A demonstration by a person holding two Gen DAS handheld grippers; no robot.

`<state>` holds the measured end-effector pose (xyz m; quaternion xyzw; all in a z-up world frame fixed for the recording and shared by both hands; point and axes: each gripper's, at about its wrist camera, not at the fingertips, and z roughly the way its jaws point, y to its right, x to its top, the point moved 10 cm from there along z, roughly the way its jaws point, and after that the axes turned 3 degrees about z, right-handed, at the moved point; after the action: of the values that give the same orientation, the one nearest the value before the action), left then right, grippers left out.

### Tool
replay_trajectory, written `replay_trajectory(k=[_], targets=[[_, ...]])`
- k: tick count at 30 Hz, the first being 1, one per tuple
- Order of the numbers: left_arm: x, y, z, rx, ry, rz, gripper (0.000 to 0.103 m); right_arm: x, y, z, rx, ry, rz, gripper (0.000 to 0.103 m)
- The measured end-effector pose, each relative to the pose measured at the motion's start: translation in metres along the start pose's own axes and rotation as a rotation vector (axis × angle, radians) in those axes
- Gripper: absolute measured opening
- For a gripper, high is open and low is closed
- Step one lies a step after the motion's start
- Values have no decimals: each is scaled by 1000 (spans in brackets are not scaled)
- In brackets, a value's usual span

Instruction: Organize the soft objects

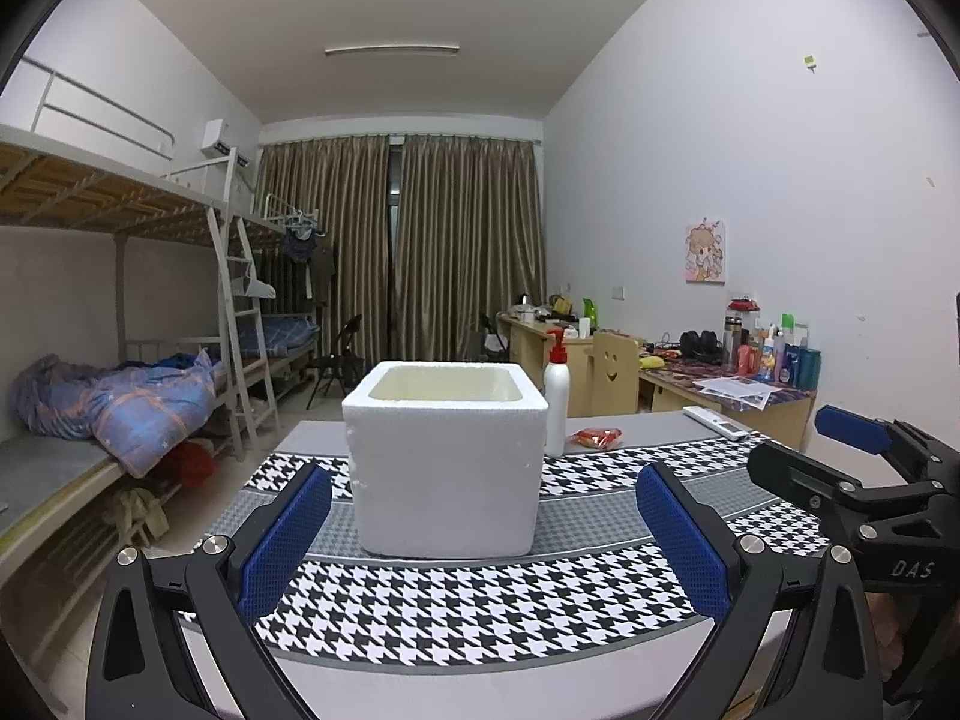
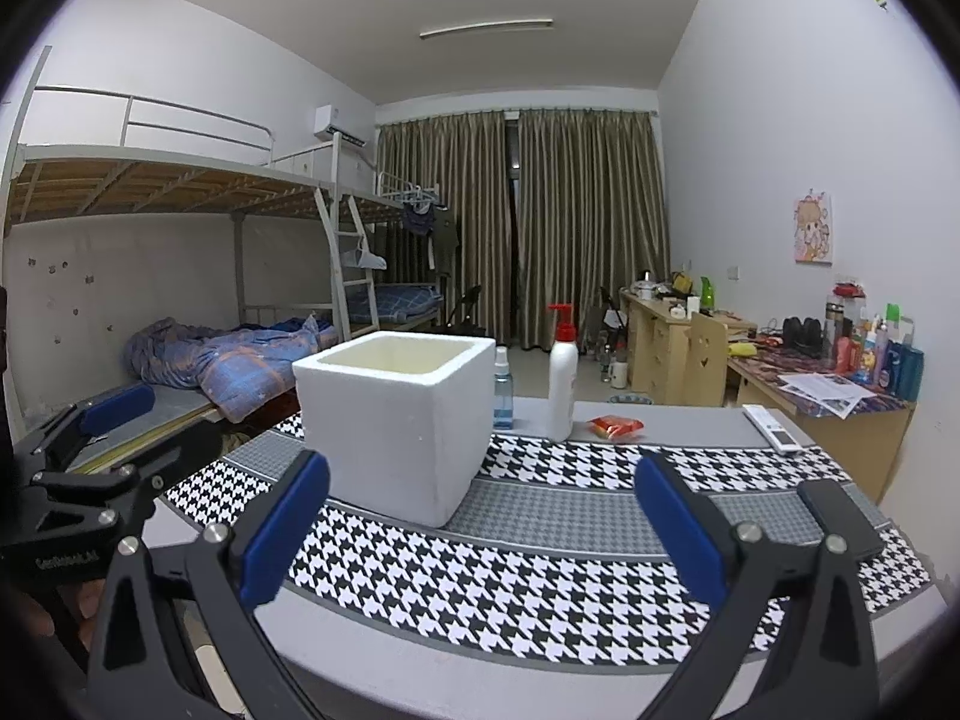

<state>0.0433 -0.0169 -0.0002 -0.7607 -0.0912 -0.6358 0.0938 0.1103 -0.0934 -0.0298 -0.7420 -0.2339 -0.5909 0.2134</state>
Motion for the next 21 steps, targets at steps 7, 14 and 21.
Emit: replay_trajectory(k=[7, 14, 21], targets=[[-7, 4, -4, 1, -4, 9, 102, -11, 3, -3, -9, -14, 8, 103], [-15, 5, -10, 3, -15, 13, 102, -17, 1, -10, -10, -19, 15, 103], [-17, 9, -19, 4, -16, 25, 102, -19, -6, -18, 3, -12, -3, 103]])
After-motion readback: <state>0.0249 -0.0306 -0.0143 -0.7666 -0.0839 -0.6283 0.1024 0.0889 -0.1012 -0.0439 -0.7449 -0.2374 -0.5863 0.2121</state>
